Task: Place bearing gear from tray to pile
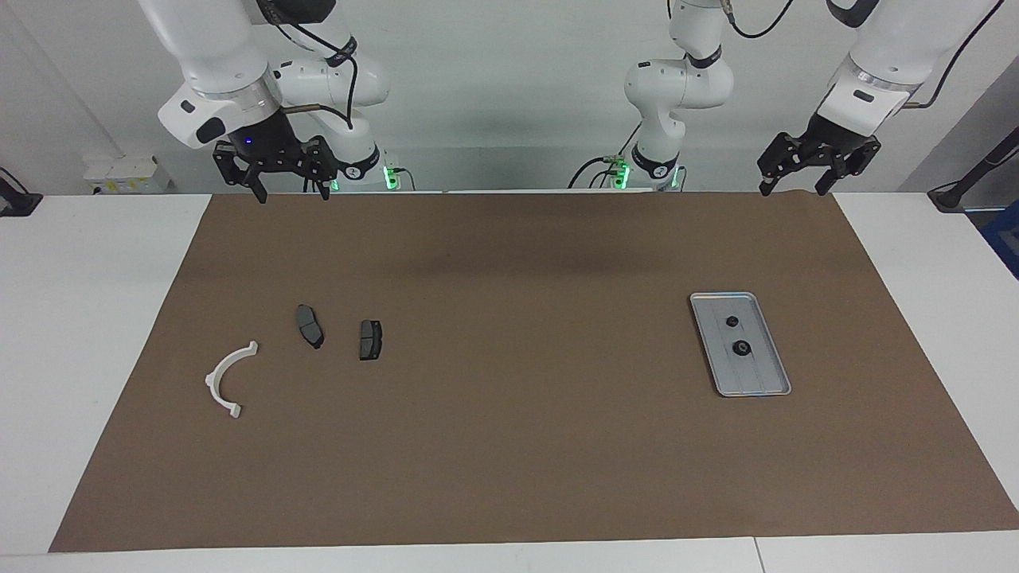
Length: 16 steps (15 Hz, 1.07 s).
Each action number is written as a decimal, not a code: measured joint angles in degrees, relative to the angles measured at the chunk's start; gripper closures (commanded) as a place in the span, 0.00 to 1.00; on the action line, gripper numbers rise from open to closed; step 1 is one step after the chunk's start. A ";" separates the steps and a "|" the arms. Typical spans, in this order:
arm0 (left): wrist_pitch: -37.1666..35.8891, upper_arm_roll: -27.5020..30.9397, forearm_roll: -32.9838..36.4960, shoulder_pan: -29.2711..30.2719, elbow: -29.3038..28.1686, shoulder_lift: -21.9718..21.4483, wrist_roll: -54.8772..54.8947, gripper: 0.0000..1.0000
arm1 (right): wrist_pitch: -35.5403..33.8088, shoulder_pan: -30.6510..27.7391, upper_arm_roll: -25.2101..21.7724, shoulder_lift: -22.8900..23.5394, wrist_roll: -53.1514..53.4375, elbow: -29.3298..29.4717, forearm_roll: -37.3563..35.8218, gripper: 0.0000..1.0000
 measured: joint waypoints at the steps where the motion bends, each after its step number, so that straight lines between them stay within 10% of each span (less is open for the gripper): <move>1: 0.01 0.00 0.00 0.00 -0.01 0.00 0.00 0.00 | 0.00 0.00 0.00 0.00 0.00 0.00 0.00 0.00; 10: 3.95 0.97 0.09 2.57 -3.77 -1.33 2.96 0.00 | 0.00 0.00 0.00 0.00 0.00 0.00 0.00 0.00; 16: 24.84 1.06 0.09 4.37 -20.26 0.04 6.25 0.03 | 0.00 0.00 0.00 0.00 0.00 0.00 0.00 0.00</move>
